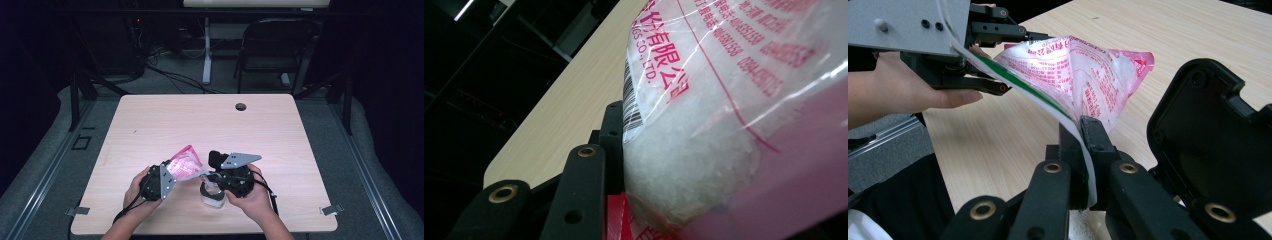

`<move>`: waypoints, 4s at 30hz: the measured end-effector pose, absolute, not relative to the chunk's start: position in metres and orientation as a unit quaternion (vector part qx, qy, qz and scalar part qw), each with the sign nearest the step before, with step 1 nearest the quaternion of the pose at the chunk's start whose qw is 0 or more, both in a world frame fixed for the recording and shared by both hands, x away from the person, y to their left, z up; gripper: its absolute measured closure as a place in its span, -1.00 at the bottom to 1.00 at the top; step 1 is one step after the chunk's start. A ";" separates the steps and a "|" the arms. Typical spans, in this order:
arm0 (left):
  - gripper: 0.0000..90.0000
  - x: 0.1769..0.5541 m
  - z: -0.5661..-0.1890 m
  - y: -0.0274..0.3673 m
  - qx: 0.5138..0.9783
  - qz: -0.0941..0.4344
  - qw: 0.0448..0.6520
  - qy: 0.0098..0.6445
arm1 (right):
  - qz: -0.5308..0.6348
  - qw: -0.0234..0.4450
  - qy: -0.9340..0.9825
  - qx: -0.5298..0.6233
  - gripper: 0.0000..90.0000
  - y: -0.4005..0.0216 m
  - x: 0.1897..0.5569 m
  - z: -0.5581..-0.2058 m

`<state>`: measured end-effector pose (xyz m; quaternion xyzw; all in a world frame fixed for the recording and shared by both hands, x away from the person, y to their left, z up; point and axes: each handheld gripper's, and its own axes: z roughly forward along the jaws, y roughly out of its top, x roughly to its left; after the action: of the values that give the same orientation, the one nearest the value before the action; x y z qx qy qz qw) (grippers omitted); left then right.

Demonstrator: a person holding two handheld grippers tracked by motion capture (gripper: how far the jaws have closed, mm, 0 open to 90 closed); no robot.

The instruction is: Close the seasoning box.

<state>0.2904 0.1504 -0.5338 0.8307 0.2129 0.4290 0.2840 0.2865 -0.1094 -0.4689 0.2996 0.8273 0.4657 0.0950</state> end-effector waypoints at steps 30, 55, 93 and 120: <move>0.53 0.285 -0.531 0.147 0.818 0.465 0.273 0.200 | 0.468 0.099 0.824 0.303 0.99 -0.112 0.282 -0.473; 0.53 0.280 -0.523 0.141 0.805 0.509 0.251 0.171 | 0.463 0.094 0.825 0.310 1.00 -0.117 0.279 -0.477; 0.53 0.272 -0.518 0.134 0.792 0.544 0.238 0.140 | 0.451 0.089 0.827 0.323 1.00 -0.123 0.277 -0.485; 0.53 0.268 -0.507 0.130 0.787 0.570 0.213 0.103 | 0.440 0.098 0.831 0.326 0.99 -0.123 0.276 -0.489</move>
<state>0.2677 0.1299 -0.5074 0.7866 0.1035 0.5703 0.2127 0.2761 -0.1233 -0.4894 0.3255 0.8310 0.4403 0.0980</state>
